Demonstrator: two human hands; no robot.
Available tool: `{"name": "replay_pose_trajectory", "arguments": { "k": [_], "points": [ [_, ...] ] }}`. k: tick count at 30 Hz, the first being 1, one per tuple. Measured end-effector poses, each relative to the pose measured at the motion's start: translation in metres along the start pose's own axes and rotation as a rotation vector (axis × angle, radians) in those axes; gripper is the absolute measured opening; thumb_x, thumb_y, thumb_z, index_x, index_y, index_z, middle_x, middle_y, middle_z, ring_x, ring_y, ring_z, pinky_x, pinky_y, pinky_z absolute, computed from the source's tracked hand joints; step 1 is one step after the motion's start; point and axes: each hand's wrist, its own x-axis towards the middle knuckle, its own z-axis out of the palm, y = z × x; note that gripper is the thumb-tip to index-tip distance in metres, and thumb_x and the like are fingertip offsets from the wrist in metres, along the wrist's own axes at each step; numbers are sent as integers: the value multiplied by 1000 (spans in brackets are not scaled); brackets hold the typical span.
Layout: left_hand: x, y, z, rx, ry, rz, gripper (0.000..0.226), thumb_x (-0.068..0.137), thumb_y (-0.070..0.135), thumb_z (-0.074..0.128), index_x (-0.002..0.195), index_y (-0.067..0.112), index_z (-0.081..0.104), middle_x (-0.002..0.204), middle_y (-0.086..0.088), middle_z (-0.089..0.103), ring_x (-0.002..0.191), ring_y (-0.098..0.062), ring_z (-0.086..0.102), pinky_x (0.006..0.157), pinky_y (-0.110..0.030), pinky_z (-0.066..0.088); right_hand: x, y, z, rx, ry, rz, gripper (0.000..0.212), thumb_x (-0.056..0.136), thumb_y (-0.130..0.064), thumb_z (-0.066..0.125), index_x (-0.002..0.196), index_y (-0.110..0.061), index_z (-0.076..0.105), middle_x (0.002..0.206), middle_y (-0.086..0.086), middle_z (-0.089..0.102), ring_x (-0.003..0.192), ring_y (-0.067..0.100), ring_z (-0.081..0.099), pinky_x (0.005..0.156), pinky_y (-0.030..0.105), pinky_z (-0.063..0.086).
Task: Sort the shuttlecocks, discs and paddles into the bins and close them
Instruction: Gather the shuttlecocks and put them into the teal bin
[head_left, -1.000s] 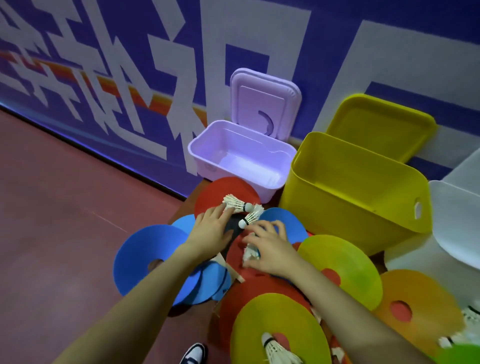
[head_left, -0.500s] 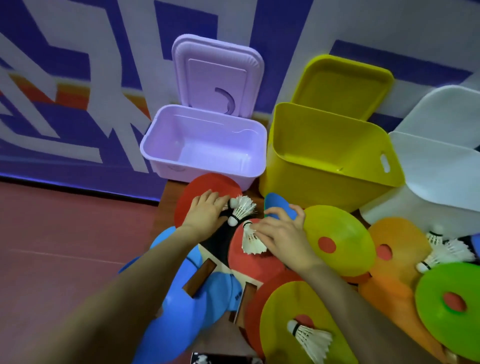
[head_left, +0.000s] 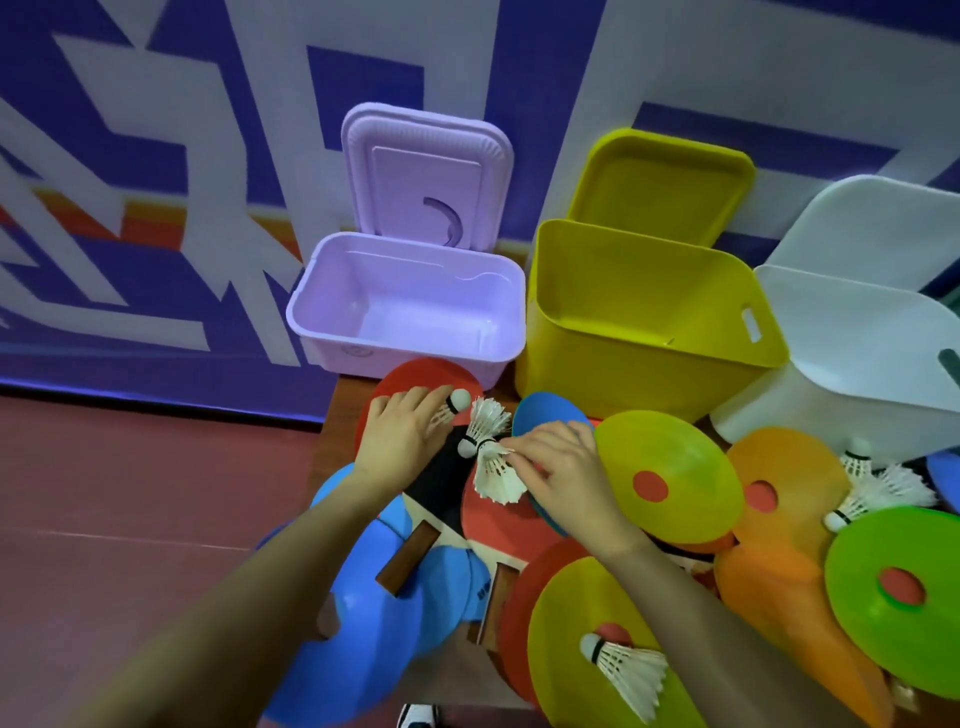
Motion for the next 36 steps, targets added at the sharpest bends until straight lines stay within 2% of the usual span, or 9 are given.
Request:
{"name": "replay_pose_trajectory", "arguments": {
  "k": [4, 7, 12, 16, 21, 26, 30, 33, 36],
  "points": [
    [6, 29, -28, -11, 109, 35, 38, 83, 33, 56, 119, 19, 56, 98, -1, 66, 83, -25, 63, 73, -36, 44, -2, 1, -28, 149, 51, 70, 26, 87, -31, 53, 91, -15, 72, 86, -5, 71, 81, 12, 63, 70, 24, 46],
    [8, 61, -41, -2, 125, 88, 40, 83, 39, 45, 119, 22, 52, 97, 1, 66, 83, -25, 63, 74, -34, 37, -11, 11, -58, 216, 110, 109, 23, 86, -27, 57, 90, -12, 73, 88, -2, 71, 82, 11, 63, 71, 21, 46],
    [-1, 142, -45, 8, 136, 135, 45, 83, 38, 42, 121, 20, 57, 98, 2, 65, 83, -26, 61, 74, -32, 32, -53, 48, -118, 232, 150, 167, 20, 87, -24, 57, 94, -14, 73, 92, -4, 70, 87, 11, 64, 72, 22, 47],
    [-3, 220, -36, -2, 162, 208, 44, 86, 40, 42, 125, 22, 51, 105, 1, 65, 88, -26, 61, 74, -33, 29, -98, 86, -168, 164, 211, 167, 18, 86, -21, 58, 93, -12, 73, 91, -2, 70, 87, 14, 63, 71, 28, 48],
    [-3, 321, -18, -23, 207, 252, 46, 87, 41, 42, 123, 18, 57, 105, 0, 65, 90, -25, 61, 77, -36, 39, -156, 136, -232, 22, 295, 187, 20, 86, -25, 56, 90, -15, 72, 88, -3, 70, 85, 12, 62, 68, 25, 46],
    [12, 410, 2, -26, 197, 326, 46, 86, 41, 43, 123, 19, 57, 103, 1, 66, 88, -24, 62, 75, -31, 28, -201, 186, -291, -97, 382, 231, 16, 84, -20, 59, 91, -12, 72, 86, 1, 70, 81, 16, 64, 64, 30, 51],
    [38, 467, 19, -49, 162, 410, 46, 83, 40, 44, 122, 19, 57, 103, 1, 65, 89, -26, 63, 76, -33, 32, -219, 232, -327, -151, 453, 306, 15, 83, -17, 60, 90, -9, 71, 85, 4, 70, 81, 20, 63, 65, 31, 51],
    [62, 505, 38, -64, 150, 452, 47, 84, 40, 44, 123, 17, 57, 104, -1, 65, 90, -26, 63, 78, -33, 32, -224, 271, -348, -157, 481, 371, 18, 84, -18, 58, 90, -7, 71, 86, 8, 70, 81, 29, 65, 70, 40, 53],
    [91, 539, 58, -78, 147, 473, 48, 84, 40, 43, 123, 17, 57, 103, -1, 65, 89, -26, 62, 77, -36, 41, -220, 310, -371, -174, 520, 407, 18, 82, -17, 59, 89, -7, 72, 84, 7, 71, 76, 30, 66, 70, 41, 51]
  ]
}}
